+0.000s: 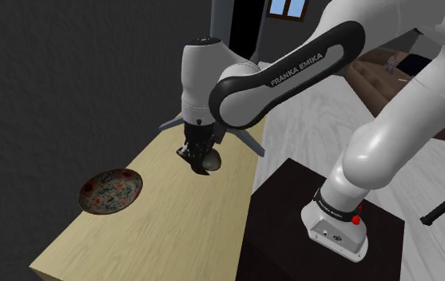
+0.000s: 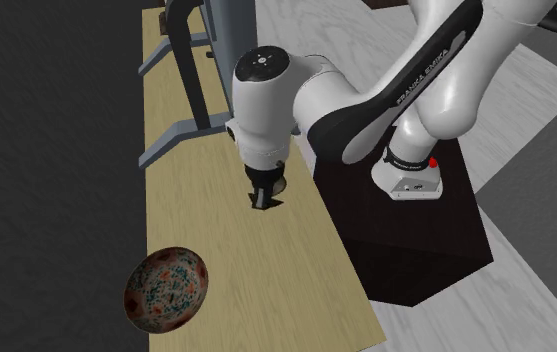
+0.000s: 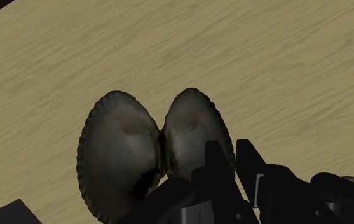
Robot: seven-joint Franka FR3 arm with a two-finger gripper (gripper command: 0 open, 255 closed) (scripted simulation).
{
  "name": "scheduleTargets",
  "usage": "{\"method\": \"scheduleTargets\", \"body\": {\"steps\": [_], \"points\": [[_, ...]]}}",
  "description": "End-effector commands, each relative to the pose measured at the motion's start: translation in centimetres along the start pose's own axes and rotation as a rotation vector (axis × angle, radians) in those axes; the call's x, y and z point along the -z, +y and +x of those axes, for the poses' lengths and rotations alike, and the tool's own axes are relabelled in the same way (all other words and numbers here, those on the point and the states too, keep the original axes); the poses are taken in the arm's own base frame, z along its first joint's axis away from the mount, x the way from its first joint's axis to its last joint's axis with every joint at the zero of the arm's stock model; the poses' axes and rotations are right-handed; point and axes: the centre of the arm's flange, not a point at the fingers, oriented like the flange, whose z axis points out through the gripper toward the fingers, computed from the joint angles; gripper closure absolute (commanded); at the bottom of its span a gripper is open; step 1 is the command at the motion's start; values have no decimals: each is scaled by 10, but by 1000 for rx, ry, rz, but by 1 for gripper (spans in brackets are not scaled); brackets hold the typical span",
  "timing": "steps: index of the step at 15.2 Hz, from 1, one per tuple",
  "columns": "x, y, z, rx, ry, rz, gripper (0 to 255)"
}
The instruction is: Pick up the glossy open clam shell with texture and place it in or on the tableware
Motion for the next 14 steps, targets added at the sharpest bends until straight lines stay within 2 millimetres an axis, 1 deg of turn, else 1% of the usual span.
{"method": "scheduleTargets", "body": {"steps": [1,14], "points": [[6,-21,16,-1,0,0,255],[14,-143,137,-1,0,0,255]]}}
